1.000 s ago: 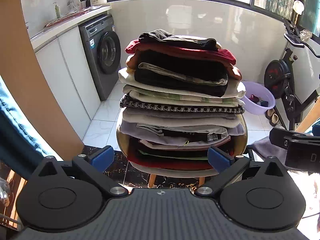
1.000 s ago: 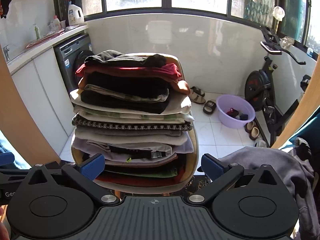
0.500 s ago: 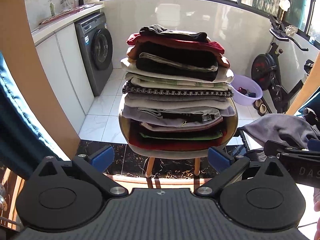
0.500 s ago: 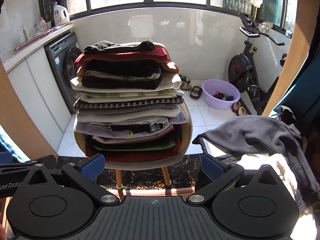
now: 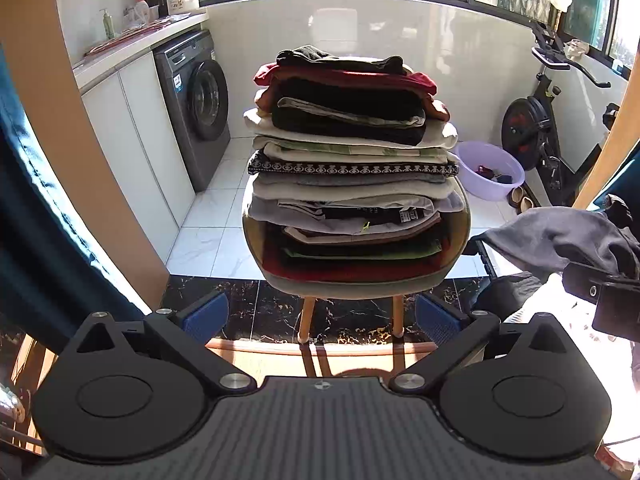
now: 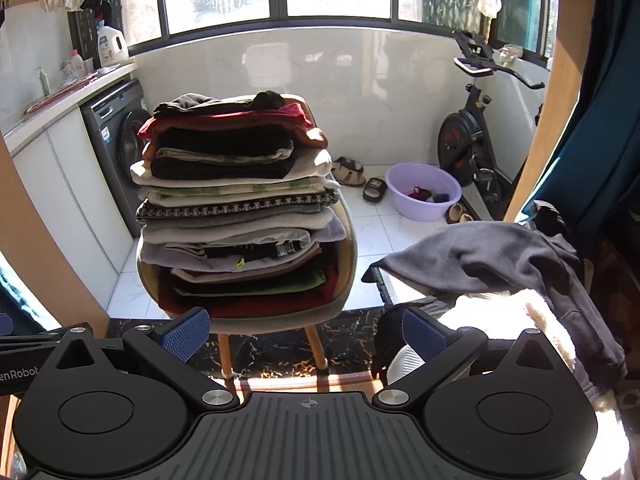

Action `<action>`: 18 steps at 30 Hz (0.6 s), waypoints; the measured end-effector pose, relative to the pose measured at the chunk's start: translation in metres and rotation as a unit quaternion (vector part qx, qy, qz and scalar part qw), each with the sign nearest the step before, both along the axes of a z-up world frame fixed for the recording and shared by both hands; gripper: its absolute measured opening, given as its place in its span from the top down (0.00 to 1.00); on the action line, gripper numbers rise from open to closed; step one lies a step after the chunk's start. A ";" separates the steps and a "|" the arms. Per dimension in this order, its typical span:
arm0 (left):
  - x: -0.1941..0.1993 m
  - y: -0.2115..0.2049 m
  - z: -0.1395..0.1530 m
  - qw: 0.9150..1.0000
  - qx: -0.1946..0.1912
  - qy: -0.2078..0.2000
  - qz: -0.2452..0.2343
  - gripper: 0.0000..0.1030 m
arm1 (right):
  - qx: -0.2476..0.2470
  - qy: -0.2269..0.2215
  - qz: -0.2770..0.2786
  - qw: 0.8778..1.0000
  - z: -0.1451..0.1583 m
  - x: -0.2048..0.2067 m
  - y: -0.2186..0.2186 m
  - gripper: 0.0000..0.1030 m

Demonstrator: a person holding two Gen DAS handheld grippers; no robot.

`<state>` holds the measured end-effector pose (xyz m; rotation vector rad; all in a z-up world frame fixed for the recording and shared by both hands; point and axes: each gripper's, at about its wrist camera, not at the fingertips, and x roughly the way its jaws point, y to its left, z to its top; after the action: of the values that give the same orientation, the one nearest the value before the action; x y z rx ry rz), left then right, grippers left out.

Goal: Fold clothes

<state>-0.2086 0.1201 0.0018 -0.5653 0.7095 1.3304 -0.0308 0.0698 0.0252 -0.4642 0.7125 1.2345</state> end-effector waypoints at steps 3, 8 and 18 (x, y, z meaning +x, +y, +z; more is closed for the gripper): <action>0.008 -0.006 -0.004 1.000 0.001 0.006 0.009 0.01 | -0.008 0.003 0.001 1.000 -0.007 0.011 -0.016 0.01; 0.018 -0.013 -0.006 1.000 -0.009 0.007 0.019 0.01 | -0.014 0.009 -0.011 1.000 -0.018 0.030 -0.034 0.01; 0.030 -0.029 -0.003 0.999 -0.006 0.009 0.030 0.01 | 0.011 0.025 -0.009 1.000 -0.017 0.046 -0.046 0.01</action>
<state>-0.1786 0.0907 -0.0015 -0.5885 0.7192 1.3897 0.0154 0.0241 0.0084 -0.4094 0.7438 1.2398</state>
